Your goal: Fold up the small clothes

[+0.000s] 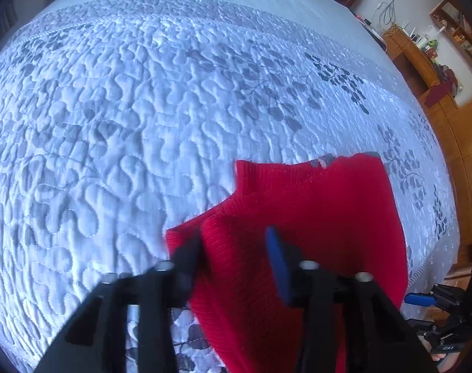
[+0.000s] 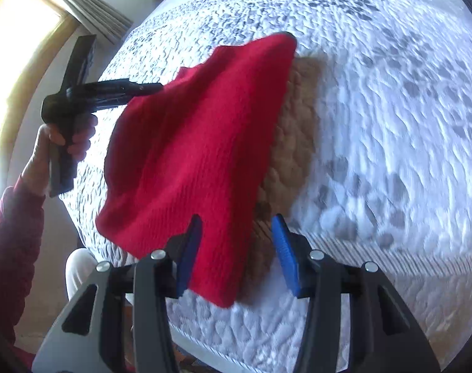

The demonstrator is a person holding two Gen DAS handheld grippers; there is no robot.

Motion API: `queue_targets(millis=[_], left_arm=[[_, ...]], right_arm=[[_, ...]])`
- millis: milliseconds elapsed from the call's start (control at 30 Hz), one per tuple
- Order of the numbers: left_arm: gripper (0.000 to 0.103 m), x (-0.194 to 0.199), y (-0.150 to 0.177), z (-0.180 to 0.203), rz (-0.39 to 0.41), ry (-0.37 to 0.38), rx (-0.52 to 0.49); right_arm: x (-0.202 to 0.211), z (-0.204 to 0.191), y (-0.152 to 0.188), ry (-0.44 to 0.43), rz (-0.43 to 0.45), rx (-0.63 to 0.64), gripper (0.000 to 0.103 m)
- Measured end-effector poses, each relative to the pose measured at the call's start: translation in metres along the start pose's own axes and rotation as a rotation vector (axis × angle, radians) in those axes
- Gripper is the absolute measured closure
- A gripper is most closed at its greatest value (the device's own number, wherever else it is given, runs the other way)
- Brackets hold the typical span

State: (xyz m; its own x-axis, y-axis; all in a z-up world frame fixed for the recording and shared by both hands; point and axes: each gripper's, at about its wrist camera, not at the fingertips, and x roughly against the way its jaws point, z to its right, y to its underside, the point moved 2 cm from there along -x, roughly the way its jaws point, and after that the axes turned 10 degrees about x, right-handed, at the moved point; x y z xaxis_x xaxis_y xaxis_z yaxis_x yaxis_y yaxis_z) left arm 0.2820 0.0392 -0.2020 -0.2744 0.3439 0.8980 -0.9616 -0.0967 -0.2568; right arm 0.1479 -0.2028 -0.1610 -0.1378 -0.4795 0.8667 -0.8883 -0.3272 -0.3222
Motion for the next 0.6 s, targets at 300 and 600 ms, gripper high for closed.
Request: queue_targets(millis=[300,600], left_arm=[[0.095,0.046,0.009,0.004,0.193,0.010,0.007],[0.090,0.008,0.006,-0.016,0.102,-0.089,0.000]], right_arm=[[-0.008,-0.008,-0.011,0.004,-0.006,0.007,0.056],[-0.031,-0.008,-0.009,0.017,-0.055,-0.003,0.056]])
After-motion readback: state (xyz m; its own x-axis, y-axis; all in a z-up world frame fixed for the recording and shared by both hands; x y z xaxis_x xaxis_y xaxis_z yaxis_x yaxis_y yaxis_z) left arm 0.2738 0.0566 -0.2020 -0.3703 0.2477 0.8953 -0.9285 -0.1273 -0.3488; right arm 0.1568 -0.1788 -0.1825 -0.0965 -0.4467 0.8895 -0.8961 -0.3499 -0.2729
